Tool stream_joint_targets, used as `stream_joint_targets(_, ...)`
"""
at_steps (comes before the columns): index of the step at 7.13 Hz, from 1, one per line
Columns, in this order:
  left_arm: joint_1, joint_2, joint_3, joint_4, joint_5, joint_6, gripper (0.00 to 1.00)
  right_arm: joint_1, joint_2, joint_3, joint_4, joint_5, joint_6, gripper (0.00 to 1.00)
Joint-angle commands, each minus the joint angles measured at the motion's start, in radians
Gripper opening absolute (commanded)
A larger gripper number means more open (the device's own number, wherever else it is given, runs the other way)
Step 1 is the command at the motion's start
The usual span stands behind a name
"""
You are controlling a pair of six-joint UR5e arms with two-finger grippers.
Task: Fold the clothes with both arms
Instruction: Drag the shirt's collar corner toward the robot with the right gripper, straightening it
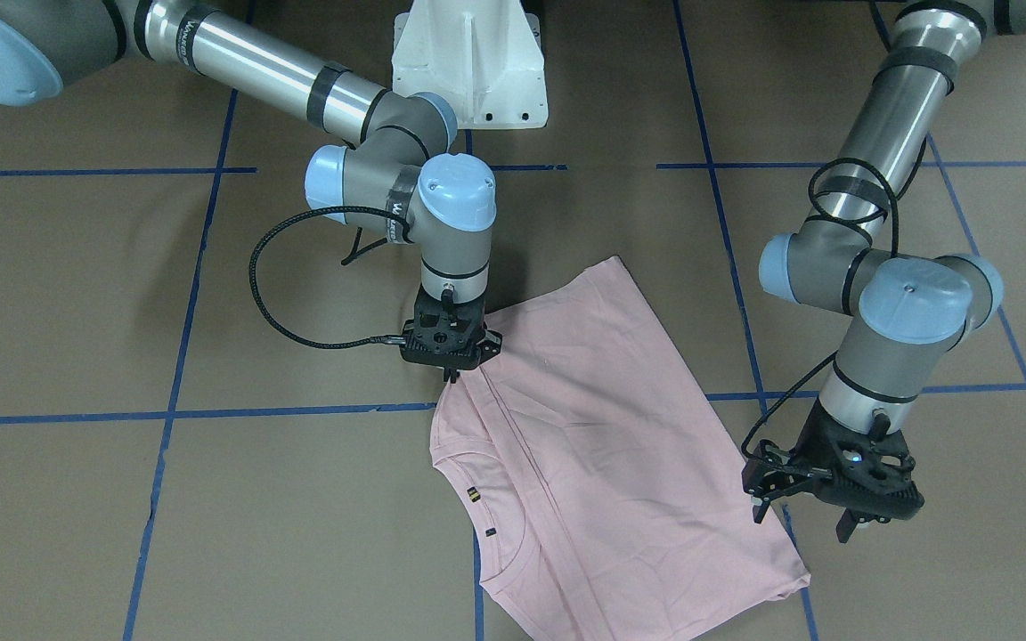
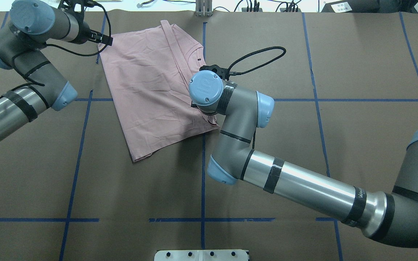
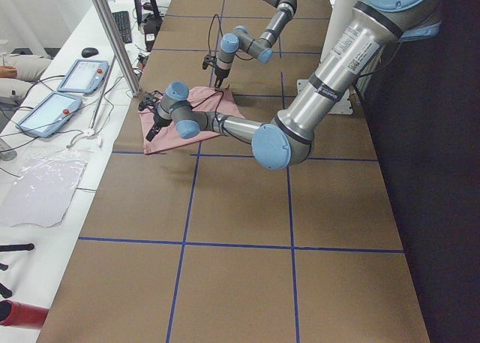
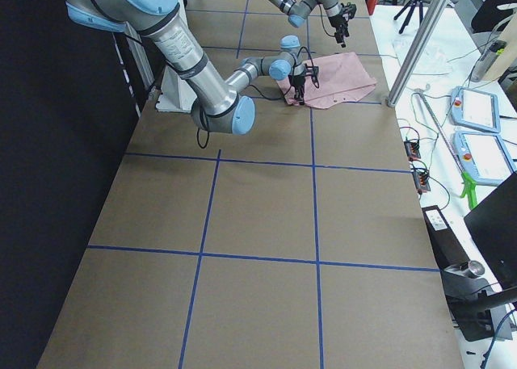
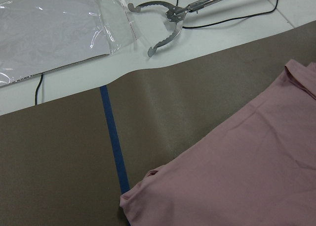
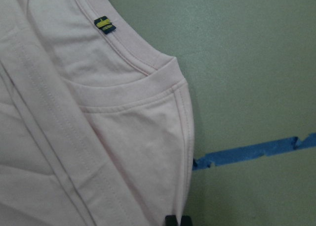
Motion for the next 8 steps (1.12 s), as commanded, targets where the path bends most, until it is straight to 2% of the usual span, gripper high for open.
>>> stream_joint_targets(1, 0.0, -0.001, -0.001, 0.001, 0.0, 0.0, 1.0, -0.001, -0.026, 0.038, -0.004, -0.001, 0.0, 0.0)
stream_joint_targets(3, 0.0, -0.002, -0.004, 0.001, 0.0, -0.002, 1.0, -0.026, -0.155, 0.28, -0.094, -0.017, 0.008, 0.0)
stream_joint_targets(5, 0.003, -0.001, -0.019, 0.003, 0.0, -0.002, 1.0, -0.159, -0.35, 0.563, -0.129, -0.137, 0.017, 0.0)
stream_joint_targets(6, 0.003, -0.001, -0.031, 0.007, 0.0, -0.002, 1.0, -0.222, -0.416, 0.652, -0.131, -0.197, 0.048, 0.0)
stream_joint_targets(8, 0.02, -0.001, -0.062, 0.021, -0.003, -0.003, 1.0, -0.288, -0.467, 0.696, -0.131, -0.268, 0.092, 0.0)
